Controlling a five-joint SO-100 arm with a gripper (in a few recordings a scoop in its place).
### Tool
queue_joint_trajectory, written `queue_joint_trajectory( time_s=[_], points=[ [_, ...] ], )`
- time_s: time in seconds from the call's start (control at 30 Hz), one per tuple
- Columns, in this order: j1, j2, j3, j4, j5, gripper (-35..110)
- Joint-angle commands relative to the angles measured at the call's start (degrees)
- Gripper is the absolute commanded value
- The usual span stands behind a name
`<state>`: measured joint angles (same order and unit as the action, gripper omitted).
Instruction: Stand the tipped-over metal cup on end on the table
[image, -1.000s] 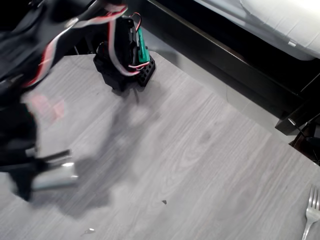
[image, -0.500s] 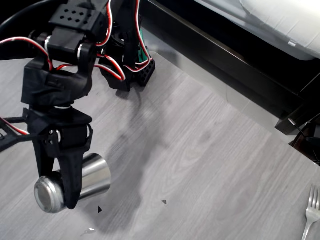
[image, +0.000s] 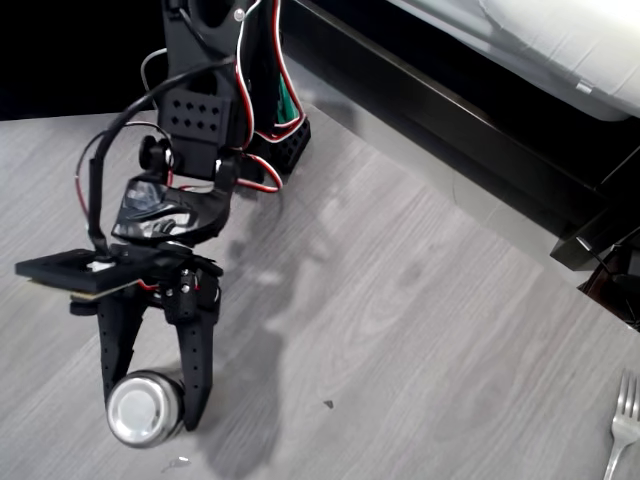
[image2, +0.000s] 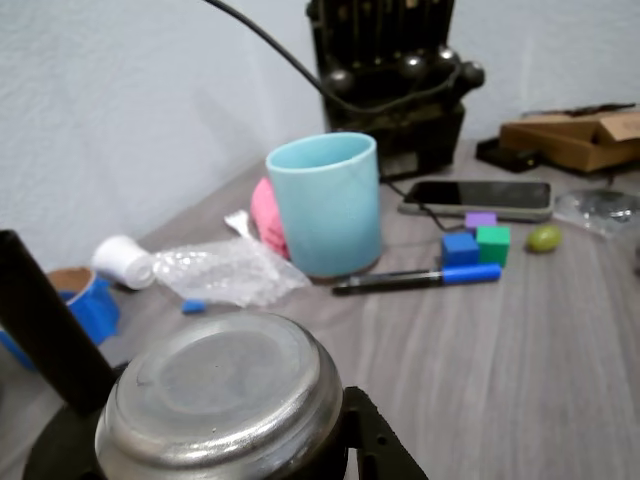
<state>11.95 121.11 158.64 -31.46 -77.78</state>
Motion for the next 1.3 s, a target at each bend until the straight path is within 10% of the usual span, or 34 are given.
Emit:
queue_joint_trajectory(
  time_s=[0.0, 0.5, 1.27],
  points=[
    [-0.4, -8.0, 0.6, -12.7, -1.8, 0],
    [-0.6, -45.3, -2.2, -49.4, -3.6, 0],
    [0.5, -56.7, -9.0, -56.6, -4.0, 32]
  ],
)
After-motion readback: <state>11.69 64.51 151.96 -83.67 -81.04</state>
